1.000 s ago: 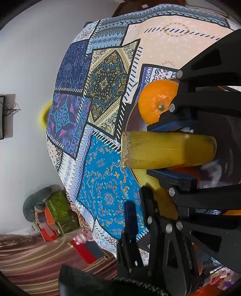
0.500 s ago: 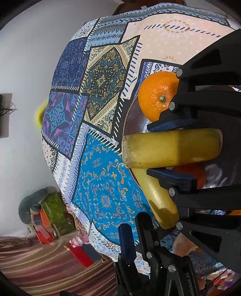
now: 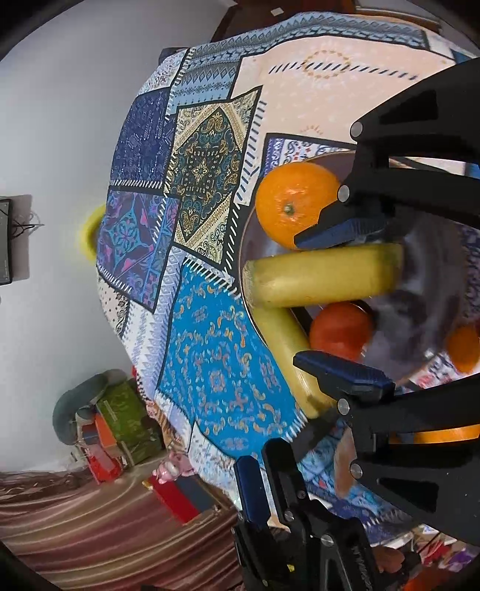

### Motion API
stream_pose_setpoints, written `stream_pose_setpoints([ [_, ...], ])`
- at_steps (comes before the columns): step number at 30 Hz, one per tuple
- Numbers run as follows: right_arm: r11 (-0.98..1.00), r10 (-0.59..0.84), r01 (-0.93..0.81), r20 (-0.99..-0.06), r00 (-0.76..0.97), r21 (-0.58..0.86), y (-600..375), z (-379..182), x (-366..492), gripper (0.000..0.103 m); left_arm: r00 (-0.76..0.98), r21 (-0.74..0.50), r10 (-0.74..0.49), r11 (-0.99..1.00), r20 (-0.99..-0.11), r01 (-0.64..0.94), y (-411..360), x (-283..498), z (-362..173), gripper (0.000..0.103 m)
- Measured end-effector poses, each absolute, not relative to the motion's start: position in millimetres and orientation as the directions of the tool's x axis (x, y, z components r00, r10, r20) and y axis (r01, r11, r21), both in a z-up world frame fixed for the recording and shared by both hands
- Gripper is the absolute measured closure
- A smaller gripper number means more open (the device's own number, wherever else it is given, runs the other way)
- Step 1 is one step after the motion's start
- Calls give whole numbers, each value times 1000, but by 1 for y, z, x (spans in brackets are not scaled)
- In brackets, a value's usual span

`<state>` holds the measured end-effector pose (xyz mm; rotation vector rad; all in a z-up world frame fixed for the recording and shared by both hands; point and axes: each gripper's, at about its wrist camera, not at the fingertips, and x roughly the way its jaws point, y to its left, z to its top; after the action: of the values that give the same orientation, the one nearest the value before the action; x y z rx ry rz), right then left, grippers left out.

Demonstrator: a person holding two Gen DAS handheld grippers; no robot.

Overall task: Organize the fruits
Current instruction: 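Open both tools and withdraw them from the plate, then grasp the large orange with the right tool while the left tool grasps a small mandarin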

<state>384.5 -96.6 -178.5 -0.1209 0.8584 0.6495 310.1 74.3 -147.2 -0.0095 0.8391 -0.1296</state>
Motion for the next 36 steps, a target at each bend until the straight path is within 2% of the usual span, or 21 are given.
stream_pose_setpoints([
  [1,802,486,-577,-732,478,155,-99,-175,379,50,666,-61,-120,992,-736,112,73,304,-143,64],
  [3,803,485,-578,-724,491,146,-102,-168,368,50,675,-63,-123,992,-728,112,73,295,-138,52],
  [5,802,483,-584,-714,507,127,-105,-159,354,49,689,-57,-117,992,-715,110,72,284,-132,48],
  [10,796,483,-599,-689,540,89,-111,-140,323,39,697,-37,-105,993,-710,112,69,253,-121,48],
  [13,796,491,-598,-675,551,90,-115,-132,309,36,701,-29,-91,995,-708,101,70,236,-116,42],
  [24,778,505,-621,-680,532,92,-116,-130,257,33,701,-38,-75,997,-709,68,82,181,-114,33],
  [36,732,511,-668,-755,411,132,-84,-180,243,32,641,-74,-77,997,-763,31,99,162,-151,31],
])
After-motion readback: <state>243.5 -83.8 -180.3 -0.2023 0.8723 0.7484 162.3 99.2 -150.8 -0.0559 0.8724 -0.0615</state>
